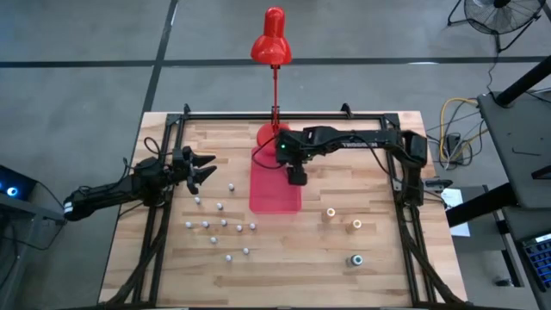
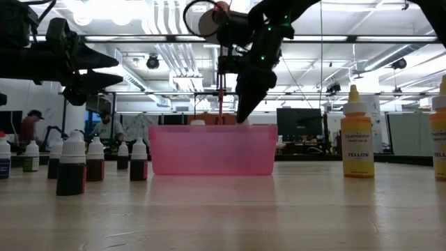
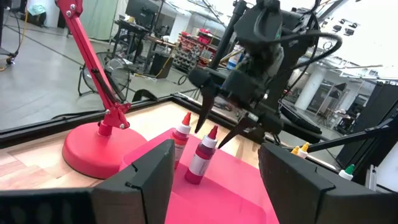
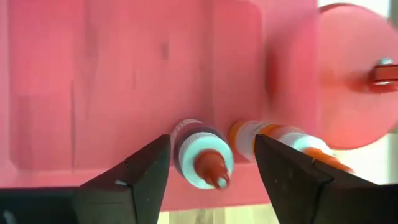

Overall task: Pick & Place food coloring
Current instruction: Put the big yellow food coloring bottle into the pink bin

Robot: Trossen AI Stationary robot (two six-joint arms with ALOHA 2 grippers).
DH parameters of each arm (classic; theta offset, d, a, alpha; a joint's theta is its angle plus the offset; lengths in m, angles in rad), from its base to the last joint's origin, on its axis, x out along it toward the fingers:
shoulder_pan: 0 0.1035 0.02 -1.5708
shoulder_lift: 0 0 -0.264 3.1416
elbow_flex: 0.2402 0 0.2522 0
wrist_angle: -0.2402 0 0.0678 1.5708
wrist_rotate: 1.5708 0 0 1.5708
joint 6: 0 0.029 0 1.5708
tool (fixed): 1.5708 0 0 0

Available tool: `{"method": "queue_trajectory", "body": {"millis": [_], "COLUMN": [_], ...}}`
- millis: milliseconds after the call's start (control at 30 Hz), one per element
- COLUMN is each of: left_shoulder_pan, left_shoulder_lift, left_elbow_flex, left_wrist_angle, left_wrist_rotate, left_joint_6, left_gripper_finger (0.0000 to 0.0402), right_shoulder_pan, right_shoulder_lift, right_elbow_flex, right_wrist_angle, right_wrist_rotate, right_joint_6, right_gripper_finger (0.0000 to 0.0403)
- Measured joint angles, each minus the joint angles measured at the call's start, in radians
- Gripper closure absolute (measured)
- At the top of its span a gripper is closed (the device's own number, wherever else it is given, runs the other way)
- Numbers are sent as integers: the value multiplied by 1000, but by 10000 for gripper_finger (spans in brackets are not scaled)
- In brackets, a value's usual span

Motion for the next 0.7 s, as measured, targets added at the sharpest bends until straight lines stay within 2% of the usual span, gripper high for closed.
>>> {"method": "queue_trajectory", "body": {"millis": [167, 533, 700], "left_shoulder_pan": [0, 0, 0], "left_shoulder_lift": [0, 0, 0], "left_elbow_flex": [0, 0, 0], "left_wrist_angle": [0, 0, 0], "left_wrist_rotate": [0, 0, 0], "left_joint_6": [0, 0, 0], "left_gripper_finger": [197, 197, 197], "right_shoulder_pan": [5, 38, 63], "right_shoulder_lift": [-40, -186, -282], "right_elbow_flex": [0, 4, 5], "right_wrist_angle": [-7, -44, -138], "right_wrist_rotate": [41, 30, 34], "right_joint_6": [-1, 52, 104], "right_gripper_finger": [141, 76, 46]}}
